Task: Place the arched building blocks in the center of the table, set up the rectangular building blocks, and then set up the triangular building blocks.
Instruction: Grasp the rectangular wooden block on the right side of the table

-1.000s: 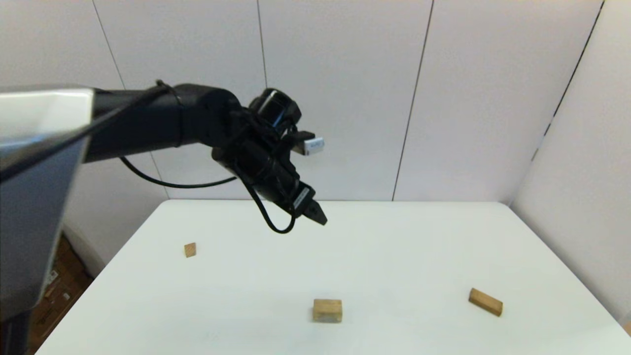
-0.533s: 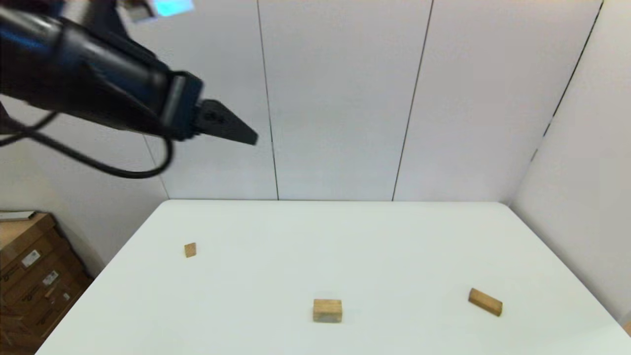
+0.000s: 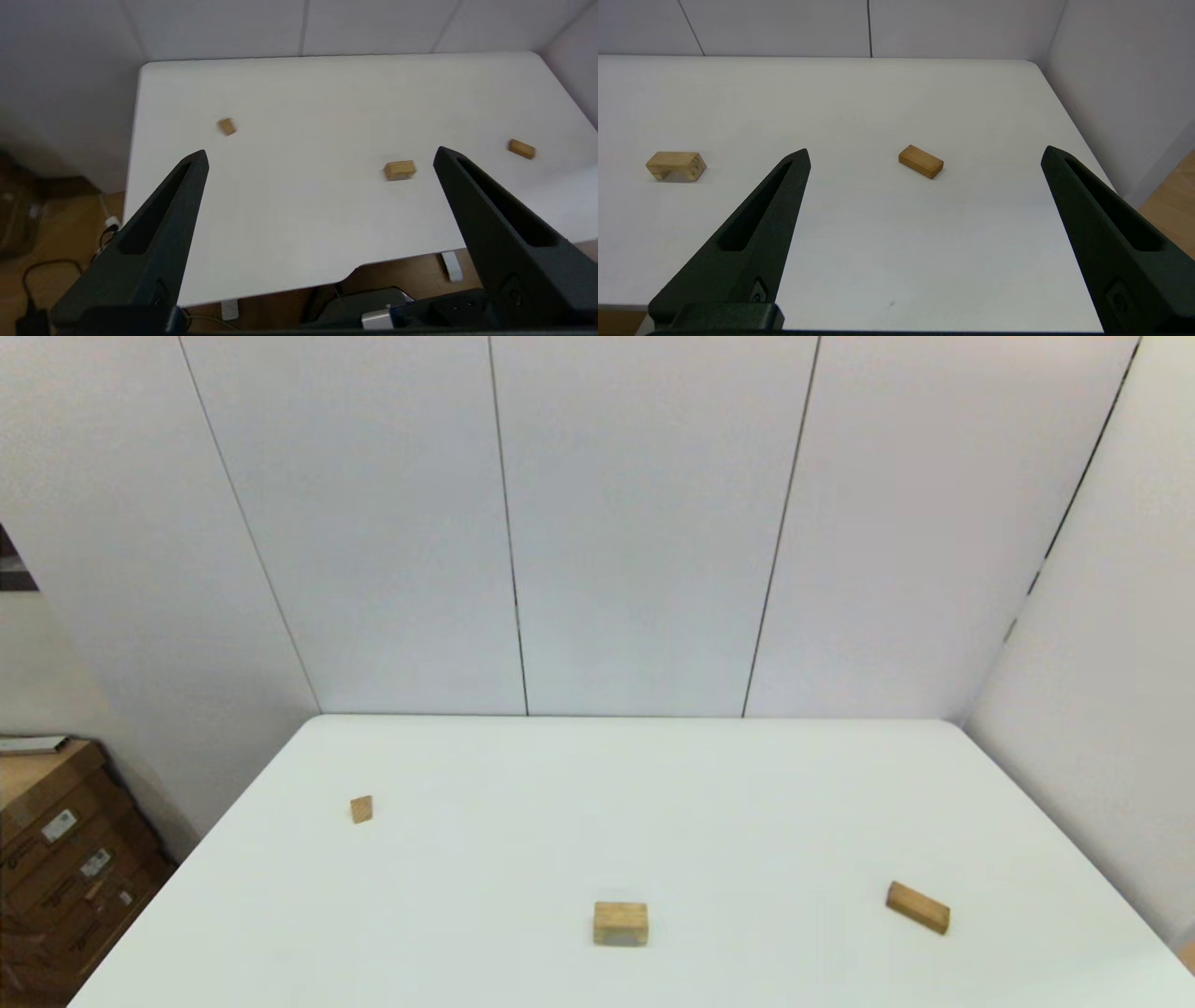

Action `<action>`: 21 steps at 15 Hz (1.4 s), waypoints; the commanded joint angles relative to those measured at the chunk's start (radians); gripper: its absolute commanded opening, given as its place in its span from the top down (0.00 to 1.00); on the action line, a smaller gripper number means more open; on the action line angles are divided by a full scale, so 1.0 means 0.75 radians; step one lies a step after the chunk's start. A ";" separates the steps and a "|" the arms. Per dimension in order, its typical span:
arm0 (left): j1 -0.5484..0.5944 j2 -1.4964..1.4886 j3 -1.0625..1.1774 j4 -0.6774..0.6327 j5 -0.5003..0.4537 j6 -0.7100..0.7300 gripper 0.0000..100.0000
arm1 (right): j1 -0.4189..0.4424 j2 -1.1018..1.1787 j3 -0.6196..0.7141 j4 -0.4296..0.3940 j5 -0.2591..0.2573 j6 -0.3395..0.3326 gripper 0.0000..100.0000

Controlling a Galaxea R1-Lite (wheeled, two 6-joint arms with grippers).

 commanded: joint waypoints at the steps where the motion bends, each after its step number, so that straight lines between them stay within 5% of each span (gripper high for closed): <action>1: 0.210 -0.530 0.388 0.013 -0.066 0.011 0.00 | 0.000 0.002 0.000 0.001 0.000 -0.001 0.00; 11: 0.333 -1.057 0.971 -0.075 -0.133 0.166 0.00 | 0.000 0.002 0.000 0.001 0.000 -0.001 0.00; 16: 0.333 -1.170 1.476 -0.474 -0.121 0.195 0.00 | 0.000 0.002 0.000 0.001 0.000 -0.001 0.00; 21: 0.333 -1.170 1.963 -1.137 -0.076 0.328 0.00 | 0.000 0.002 0.000 0.001 0.000 -0.001 0.00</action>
